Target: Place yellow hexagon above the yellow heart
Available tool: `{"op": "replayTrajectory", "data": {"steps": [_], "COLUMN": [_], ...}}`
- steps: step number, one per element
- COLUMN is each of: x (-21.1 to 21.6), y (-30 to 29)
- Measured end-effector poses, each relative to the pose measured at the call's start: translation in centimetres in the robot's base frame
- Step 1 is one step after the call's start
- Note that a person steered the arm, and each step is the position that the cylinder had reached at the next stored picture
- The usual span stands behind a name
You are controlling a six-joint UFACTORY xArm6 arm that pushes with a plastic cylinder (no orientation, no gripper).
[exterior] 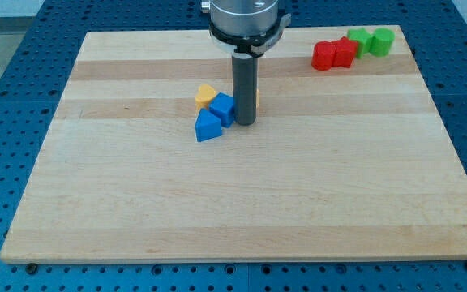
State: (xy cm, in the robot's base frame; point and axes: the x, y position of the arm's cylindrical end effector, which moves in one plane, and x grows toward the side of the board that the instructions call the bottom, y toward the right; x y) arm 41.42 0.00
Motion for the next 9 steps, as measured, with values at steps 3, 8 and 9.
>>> {"op": "replayTrajectory", "data": {"steps": [3, 8, 9], "x": [-8.9, -13.3, -13.3], "y": [0.0, 3.2, -1.6]}}
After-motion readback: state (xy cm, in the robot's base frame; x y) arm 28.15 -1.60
